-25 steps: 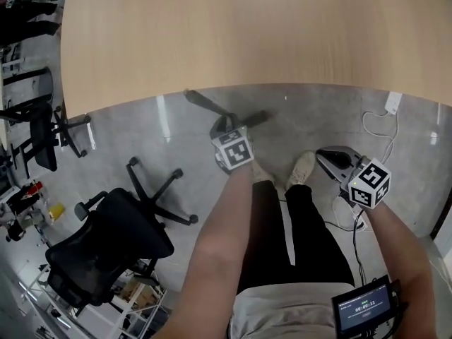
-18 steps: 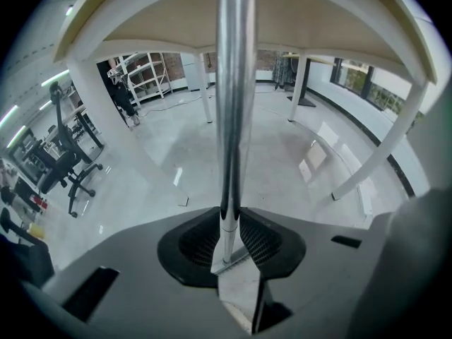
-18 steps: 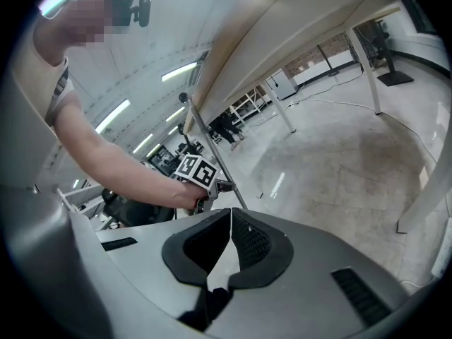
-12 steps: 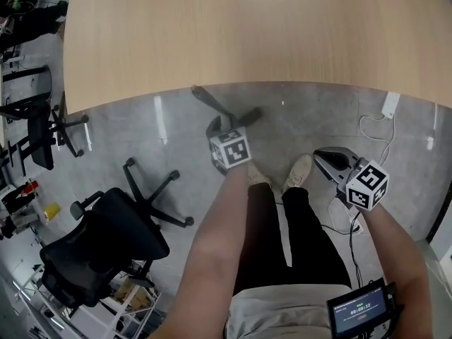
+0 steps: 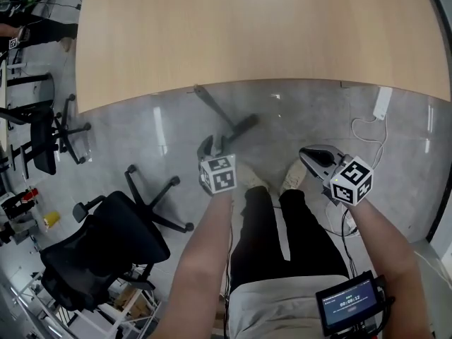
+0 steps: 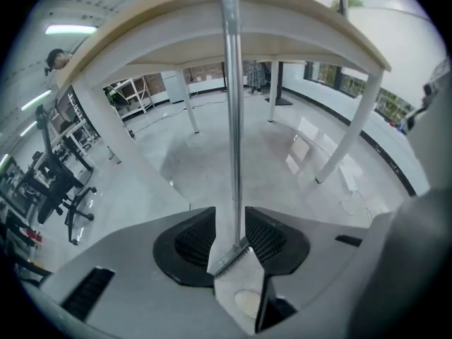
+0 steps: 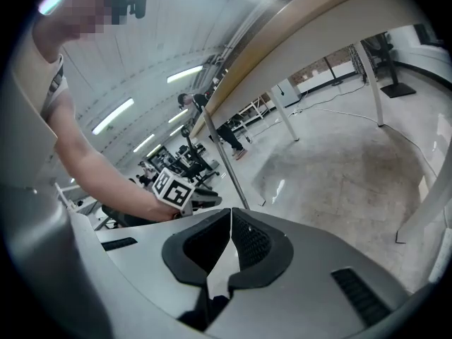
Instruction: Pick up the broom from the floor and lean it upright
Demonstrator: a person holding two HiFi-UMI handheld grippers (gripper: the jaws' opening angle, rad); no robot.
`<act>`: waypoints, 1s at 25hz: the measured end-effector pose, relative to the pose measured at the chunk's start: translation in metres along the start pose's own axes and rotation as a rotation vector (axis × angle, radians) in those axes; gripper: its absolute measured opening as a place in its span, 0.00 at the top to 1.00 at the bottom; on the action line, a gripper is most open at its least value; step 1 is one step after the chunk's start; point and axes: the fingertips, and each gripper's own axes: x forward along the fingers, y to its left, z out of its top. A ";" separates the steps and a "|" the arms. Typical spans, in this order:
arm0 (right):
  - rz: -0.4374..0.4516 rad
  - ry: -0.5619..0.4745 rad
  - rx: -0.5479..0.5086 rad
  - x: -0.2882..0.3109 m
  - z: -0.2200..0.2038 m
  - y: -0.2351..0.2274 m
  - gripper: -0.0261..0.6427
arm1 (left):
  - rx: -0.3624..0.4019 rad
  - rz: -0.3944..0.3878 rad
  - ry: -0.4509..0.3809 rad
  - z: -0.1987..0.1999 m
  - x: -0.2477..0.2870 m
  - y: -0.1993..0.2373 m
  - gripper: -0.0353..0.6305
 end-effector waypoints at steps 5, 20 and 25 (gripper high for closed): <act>0.004 -0.029 -0.006 -0.003 0.015 0.010 0.93 | 0.131 -0.048 -0.059 -0.011 -0.066 -0.009 0.89; 0.102 -0.101 -0.079 -0.070 0.102 0.122 0.93 | -0.017 -0.260 -0.248 0.014 -0.251 -0.024 0.93; 0.142 -0.145 -0.136 -0.081 0.130 0.162 0.93 | 0.051 -0.295 -0.343 0.050 -0.294 -0.013 0.93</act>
